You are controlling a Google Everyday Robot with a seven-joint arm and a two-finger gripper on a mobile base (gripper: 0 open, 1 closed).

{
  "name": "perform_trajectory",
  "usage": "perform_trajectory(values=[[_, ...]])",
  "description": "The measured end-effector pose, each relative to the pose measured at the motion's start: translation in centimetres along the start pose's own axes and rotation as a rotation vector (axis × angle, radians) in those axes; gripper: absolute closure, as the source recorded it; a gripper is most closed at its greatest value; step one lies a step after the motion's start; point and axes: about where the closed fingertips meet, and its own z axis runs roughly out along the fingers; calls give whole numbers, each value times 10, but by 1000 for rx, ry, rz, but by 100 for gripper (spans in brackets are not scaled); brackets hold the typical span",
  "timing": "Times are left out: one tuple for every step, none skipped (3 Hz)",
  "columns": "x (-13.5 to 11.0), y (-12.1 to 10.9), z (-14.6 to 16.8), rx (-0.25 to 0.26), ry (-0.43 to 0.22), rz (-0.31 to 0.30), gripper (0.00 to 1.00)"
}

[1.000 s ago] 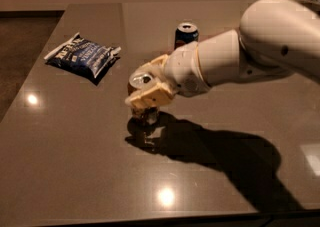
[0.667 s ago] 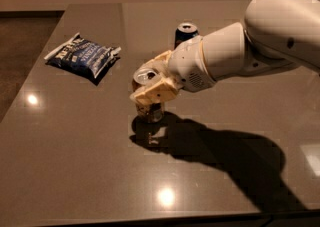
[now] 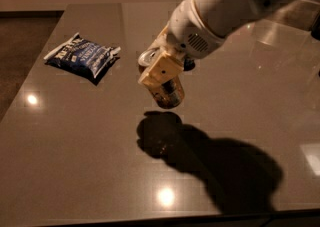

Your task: Knock orange can over

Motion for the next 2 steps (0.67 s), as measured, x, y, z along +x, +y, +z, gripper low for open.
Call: perform_trajectory(values=[[12, -1, -5, -21, 197, -39, 100], [35, -8, -5, -38, 365, -82, 100]])
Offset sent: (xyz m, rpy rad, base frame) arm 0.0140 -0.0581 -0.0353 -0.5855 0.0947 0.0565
